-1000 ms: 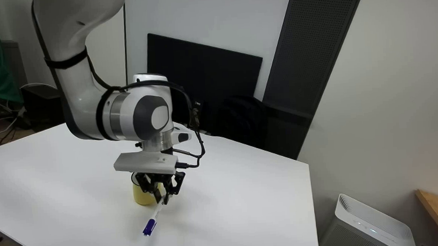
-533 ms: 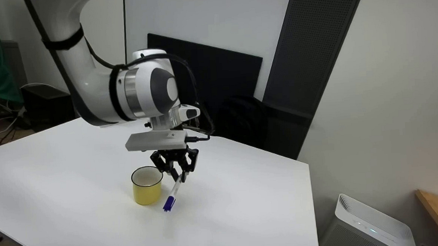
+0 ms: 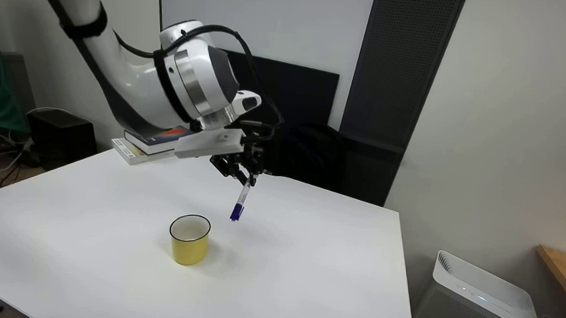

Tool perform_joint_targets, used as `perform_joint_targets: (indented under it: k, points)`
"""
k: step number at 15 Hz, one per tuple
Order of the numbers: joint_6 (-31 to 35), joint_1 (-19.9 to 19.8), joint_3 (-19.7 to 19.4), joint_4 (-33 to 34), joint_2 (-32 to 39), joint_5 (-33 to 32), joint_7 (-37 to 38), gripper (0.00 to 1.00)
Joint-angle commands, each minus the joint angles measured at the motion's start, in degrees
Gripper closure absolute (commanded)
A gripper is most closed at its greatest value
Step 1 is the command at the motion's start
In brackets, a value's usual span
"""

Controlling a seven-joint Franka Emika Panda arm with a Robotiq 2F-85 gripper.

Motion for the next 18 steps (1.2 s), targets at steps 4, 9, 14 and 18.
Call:
perform_joint_targets:
  k: [4,9,14,18]
  points:
    - [8.7,10.4,-8.2,4.2,3.2,-13.1,23.1,0.94]
    - [14.5,20.6,-15.8,6.1,8.2,-21.0,39.1,0.94]
    - [20.6,32.1,-25.1,7.4,16.4,-24.0,52.0,0.94]
    - [26.5,39.9,-31.8,5.8,23.5,-21.3,56.4,0.94]
